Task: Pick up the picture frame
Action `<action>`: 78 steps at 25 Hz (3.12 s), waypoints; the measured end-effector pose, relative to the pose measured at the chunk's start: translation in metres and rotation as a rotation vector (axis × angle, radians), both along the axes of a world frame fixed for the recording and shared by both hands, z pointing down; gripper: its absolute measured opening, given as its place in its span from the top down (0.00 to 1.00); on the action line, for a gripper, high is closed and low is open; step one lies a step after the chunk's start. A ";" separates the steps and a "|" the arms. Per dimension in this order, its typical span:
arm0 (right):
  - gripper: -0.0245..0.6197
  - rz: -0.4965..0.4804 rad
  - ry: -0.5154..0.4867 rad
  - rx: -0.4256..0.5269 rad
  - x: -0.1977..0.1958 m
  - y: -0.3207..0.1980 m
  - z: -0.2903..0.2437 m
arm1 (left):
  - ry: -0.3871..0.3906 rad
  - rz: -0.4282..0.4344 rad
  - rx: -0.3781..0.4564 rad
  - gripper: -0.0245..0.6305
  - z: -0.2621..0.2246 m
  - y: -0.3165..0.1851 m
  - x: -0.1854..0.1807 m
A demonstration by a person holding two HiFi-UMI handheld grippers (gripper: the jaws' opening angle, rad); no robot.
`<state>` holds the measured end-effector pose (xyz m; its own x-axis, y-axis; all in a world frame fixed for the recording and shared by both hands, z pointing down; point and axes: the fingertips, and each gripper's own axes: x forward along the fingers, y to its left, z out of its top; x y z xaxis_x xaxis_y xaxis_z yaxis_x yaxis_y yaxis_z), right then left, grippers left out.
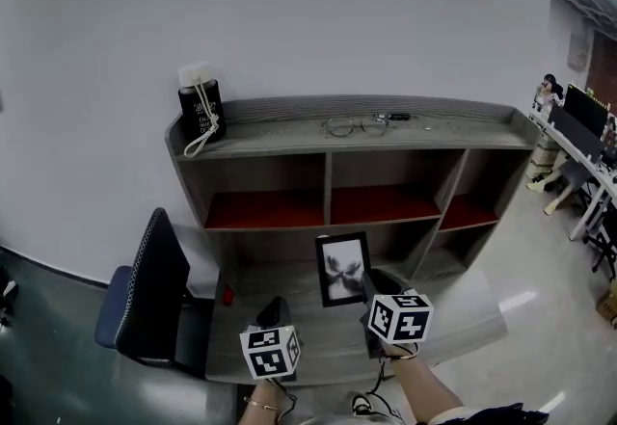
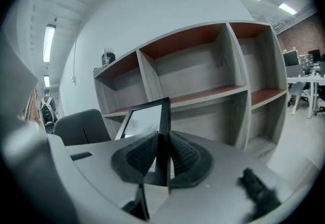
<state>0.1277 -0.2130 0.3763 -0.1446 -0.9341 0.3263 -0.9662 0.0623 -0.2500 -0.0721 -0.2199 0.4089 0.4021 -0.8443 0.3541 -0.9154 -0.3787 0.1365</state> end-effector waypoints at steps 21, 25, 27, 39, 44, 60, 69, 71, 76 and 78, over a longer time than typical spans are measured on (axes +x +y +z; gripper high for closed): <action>0.83 0.123 -0.022 0.109 0.012 0.034 -0.031 | 0.007 0.103 0.029 0.96 -0.021 0.010 0.016; 0.83 0.113 -0.021 0.114 0.017 0.034 -0.032 | 0.010 0.101 0.033 0.96 -0.024 0.011 0.025; 0.83 0.109 -0.020 0.111 0.021 0.035 -0.032 | 0.015 0.093 0.029 0.96 -0.024 0.011 0.028; 0.83 0.068 -0.019 0.116 0.056 0.050 -0.042 | 0.044 0.041 0.024 0.96 -0.033 0.026 0.060; 0.83 0.058 -0.036 0.116 0.067 0.056 -0.043 | 0.033 0.033 0.022 0.96 -0.038 0.034 0.071; 0.83 0.085 -0.094 0.133 0.062 0.070 -0.035 | 0.011 0.041 0.025 0.96 -0.033 0.043 0.066; 0.83 0.107 -0.062 0.133 0.069 0.073 -0.031 | 0.011 0.047 0.032 0.96 -0.032 0.042 0.071; 0.83 0.103 -0.063 0.136 0.069 0.072 -0.033 | 0.012 0.051 0.032 0.96 -0.033 0.040 0.073; 0.83 0.096 -0.060 0.143 0.068 0.069 -0.036 | 0.013 0.058 0.033 0.96 -0.033 0.037 0.076; 0.83 0.097 -0.059 0.144 0.069 0.069 -0.036 | 0.012 0.059 0.031 0.96 -0.031 0.037 0.076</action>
<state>0.1969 -0.1436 0.3400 -0.0664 -0.9810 0.1821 -0.9535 0.0086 -0.3013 0.0039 -0.1829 0.3777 0.4558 -0.8292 0.3236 -0.8896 -0.4365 0.1345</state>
